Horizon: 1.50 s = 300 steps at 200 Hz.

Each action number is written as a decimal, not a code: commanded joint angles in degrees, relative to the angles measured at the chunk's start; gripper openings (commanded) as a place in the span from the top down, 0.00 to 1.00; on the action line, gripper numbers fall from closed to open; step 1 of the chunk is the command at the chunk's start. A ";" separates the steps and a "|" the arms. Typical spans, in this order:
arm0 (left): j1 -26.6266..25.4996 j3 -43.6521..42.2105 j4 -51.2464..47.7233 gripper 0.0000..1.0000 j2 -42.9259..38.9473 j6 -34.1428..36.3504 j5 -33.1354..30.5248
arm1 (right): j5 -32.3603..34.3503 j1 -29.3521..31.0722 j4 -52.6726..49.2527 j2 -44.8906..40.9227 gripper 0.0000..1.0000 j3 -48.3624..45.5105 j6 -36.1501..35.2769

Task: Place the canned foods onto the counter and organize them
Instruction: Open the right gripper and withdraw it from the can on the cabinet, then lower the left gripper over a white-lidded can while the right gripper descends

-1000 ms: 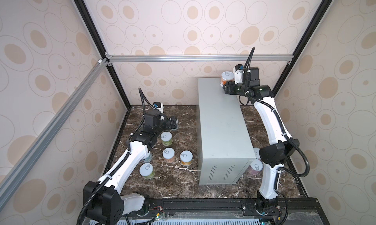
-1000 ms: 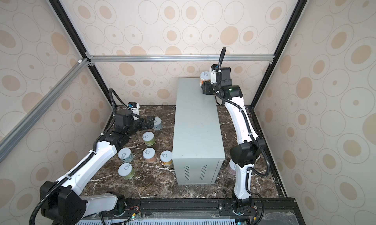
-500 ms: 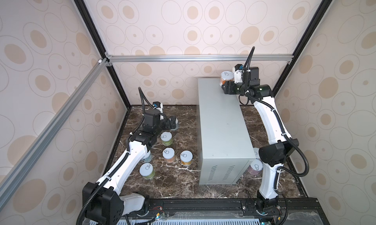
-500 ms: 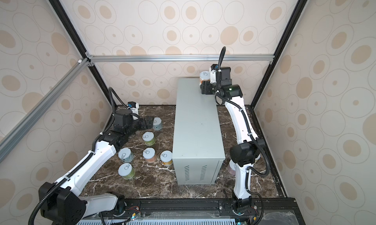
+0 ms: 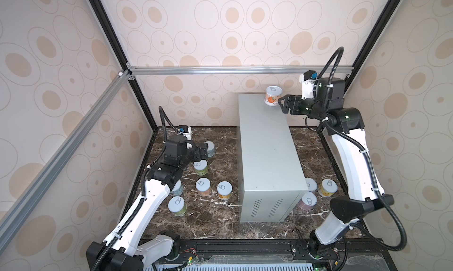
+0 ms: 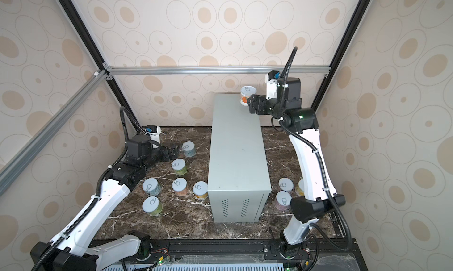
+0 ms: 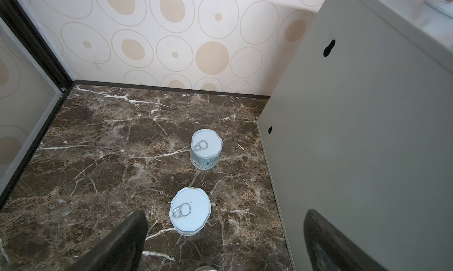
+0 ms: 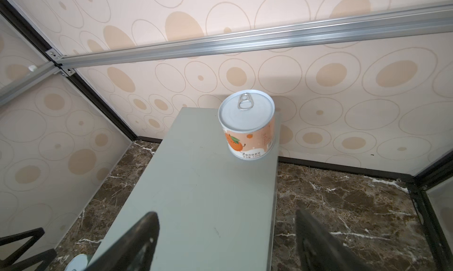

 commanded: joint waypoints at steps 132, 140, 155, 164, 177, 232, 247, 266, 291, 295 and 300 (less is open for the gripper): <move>-9.15 -14.52 -1.66 0.01 -3.10 -5.10 -5.45 | -4.49 -16.78 21.48 -39.01 0.00 -60.29 21.89; -9.41 -15.57 -1.46 0.01 -3.44 -5.85 -6.44 | -5.15 -17.00 22.36 -39.29 0.00 -61.82 22.45; -9.85 -17.87 -0.69 0.01 -4.31 -7.09 -7.45 | -6.05 -17.05 23.89 -39.50 0.00 -64.52 23.12; -10.13 -19.37 -0.08 0.01 -4.70 -7.79 -7.84 | -6.49 -17.03 24.73 -39.52 0.01 -66.03 23.18; -10.65 -21.36 0.67 0.01 -4.94 -8.69 -8.49 | -7.18 -17.08 25.91 -39.24 0.00 -68.22 23.03; -12.12 -27.75 5.85 0.01 -3.22 -11.80 -9.45 | -8.77 -17.09 28.85 -37.31 0.00 -74.29 20.98; -12.56 -28.61 7.04 0.01 -1.95 -12.24 -9.98 | -9.07 -17.11 29.79 -36.70 0.00 -75.31 20.72; -12.87 -29.79 8.27 0.01 -1.22 -12.59 -10.77 | -9.91 -17.09 30.01 -35.93 0.00 -75.84 20.25; -12.93 -30.63 10.20 0.01 0.53 -12.66 -10.58 | -10.34 -17.08 30.16 -35.62 0.00 -76.51 19.70; -12.94 -30.64 10.40 0.01 1.02 -12.62 -10.48 | -10.36 -17.10 30.32 -35.62 0.00 -76.71 19.77; -12.94 -30.64 10.70 0.01 1.65 -12.62 -10.48 | -10.42 -17.04 30.62 -35.62 0.00 -76.99 19.84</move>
